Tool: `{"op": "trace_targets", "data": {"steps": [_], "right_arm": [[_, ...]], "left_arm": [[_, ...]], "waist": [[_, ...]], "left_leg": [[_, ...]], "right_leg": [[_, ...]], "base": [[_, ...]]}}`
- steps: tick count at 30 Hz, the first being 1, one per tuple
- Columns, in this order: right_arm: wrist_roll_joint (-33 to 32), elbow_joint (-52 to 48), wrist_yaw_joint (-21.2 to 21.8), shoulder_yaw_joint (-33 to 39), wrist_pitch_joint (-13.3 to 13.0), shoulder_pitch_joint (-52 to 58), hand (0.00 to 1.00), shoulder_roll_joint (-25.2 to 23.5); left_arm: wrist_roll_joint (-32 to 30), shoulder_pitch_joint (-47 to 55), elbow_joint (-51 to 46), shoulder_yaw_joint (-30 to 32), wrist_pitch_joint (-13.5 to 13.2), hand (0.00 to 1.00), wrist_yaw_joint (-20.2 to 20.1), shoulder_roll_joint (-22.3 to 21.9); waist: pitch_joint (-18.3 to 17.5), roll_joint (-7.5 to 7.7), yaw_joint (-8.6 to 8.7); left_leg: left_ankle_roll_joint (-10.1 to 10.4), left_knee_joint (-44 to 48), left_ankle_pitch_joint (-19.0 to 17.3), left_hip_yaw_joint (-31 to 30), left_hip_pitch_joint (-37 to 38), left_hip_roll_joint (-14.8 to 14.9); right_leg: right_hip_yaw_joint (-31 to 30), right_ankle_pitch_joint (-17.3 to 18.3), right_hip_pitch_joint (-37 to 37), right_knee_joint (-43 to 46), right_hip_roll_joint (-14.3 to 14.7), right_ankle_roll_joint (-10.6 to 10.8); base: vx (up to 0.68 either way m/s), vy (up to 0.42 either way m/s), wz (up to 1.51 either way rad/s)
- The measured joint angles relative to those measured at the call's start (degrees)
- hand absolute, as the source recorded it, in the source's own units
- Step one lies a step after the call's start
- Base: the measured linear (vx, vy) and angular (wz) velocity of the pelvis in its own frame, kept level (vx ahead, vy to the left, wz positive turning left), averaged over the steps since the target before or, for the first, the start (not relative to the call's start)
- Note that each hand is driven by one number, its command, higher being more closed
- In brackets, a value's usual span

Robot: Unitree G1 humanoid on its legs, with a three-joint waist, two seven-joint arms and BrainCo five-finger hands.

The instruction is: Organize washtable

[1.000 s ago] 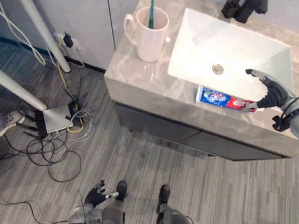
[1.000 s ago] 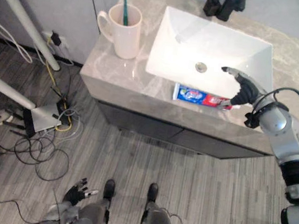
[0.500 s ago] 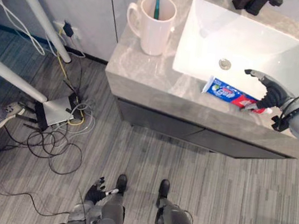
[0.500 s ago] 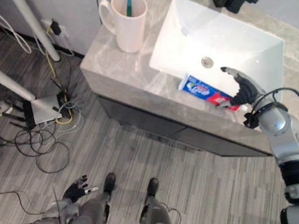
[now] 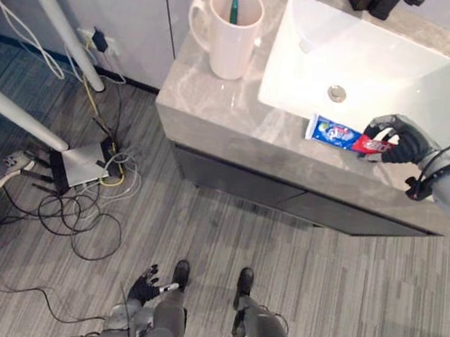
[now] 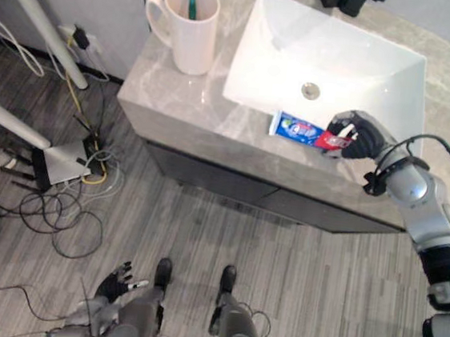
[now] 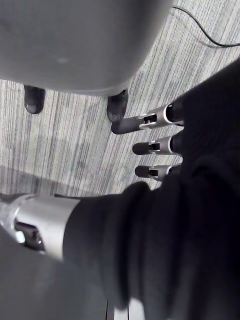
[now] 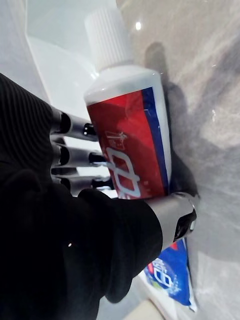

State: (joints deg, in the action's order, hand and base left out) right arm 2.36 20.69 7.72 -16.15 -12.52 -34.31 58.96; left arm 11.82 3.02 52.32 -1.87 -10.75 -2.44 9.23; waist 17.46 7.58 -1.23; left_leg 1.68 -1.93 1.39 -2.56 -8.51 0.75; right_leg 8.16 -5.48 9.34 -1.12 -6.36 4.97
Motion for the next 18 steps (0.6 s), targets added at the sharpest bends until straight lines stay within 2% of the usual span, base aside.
{"op": "trace_targets", "data": {"steps": [13, 17, 18], "right_arm": [[-0.1, -1.5, 0.3, 0.7, -0.1, 0.0, 1.0, -0.3], [-0.3, -2.0, -1.4, 8.8, 0.6, -0.3, 1.0, -5.3], [-1.3, -3.1, -3.2, 14.4, 0.7, -0.8, 1.0, -7.5]], "left_arm": [[-0.2, -0.2, 0.0, -0.1, 0.1, 0.0, 0.0, 0.0], [-1.9, -0.2, 0.2, 0.9, 0.5, 0.0, 0.3, -0.2], [-2.9, -0.1, 0.6, 2.6, 0.6, 0.0, 0.5, -0.8]], "waist": [[0.0, 0.05, -0.18], [0.0, 0.04, 0.41], [-0.1, -0.02, 0.46]], "left_leg": [[0.0, 0.2, 0.4, -0.3, 0.1, 0.2], [-0.2, -0.6, 0.6, -0.2, 1.4, 0.5], [0.0, -1.7, 0.9, -0.2, 2.6, 0.6]], "right_leg": [[-0.1, 0.0, -0.3, 0.0, 0.4, 0.0], [-0.3, 0.0, -1.2, -0.1, 0.4, 0.0], [-0.4, 0.0, -1.8, -0.1, 0.4, 0.0]], "base": [[0.01, -0.008, 0.0], [0.0, 0.0, 0.0], [0.0, 0.0, 0.0]]}}
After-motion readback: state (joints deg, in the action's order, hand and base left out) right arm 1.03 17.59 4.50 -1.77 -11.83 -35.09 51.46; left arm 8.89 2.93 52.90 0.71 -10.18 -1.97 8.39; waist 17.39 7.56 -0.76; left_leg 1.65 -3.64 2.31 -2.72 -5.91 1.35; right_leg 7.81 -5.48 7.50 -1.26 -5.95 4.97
